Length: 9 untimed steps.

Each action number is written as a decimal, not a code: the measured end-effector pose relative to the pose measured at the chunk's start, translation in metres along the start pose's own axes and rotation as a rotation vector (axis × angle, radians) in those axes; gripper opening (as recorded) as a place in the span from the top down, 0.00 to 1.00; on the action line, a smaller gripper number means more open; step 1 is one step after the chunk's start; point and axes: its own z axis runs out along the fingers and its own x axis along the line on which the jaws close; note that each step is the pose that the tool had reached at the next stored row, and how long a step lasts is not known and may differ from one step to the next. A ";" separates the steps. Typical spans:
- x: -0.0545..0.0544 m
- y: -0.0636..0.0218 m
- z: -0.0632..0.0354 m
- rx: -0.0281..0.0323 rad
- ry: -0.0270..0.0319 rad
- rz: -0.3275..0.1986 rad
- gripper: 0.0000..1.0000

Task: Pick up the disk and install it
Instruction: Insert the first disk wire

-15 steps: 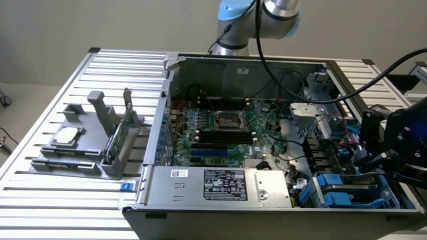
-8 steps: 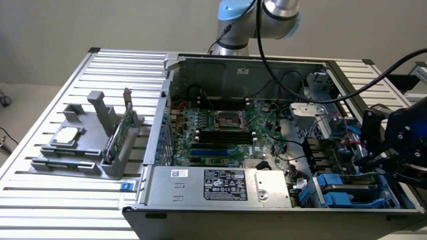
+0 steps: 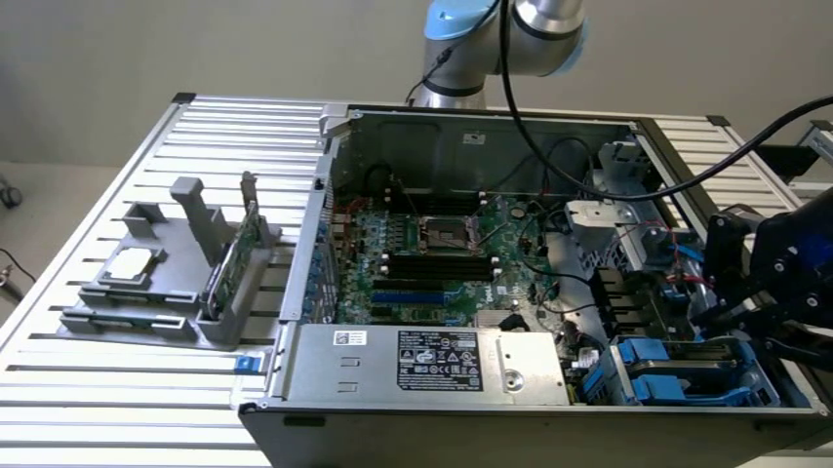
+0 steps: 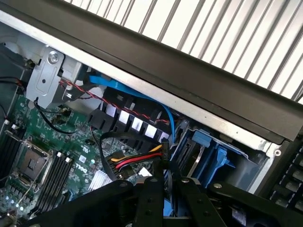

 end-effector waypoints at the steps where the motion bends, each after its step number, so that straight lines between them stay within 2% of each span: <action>1: 0.000 -0.0001 0.0000 0.0021 -0.0029 0.002 0.84; 5: 0.000 -0.0004 0.0001 0.0120 -0.0185 0.010 0.84; 9: 0.000 -0.0004 0.0000 0.0148 -0.0227 0.024 0.84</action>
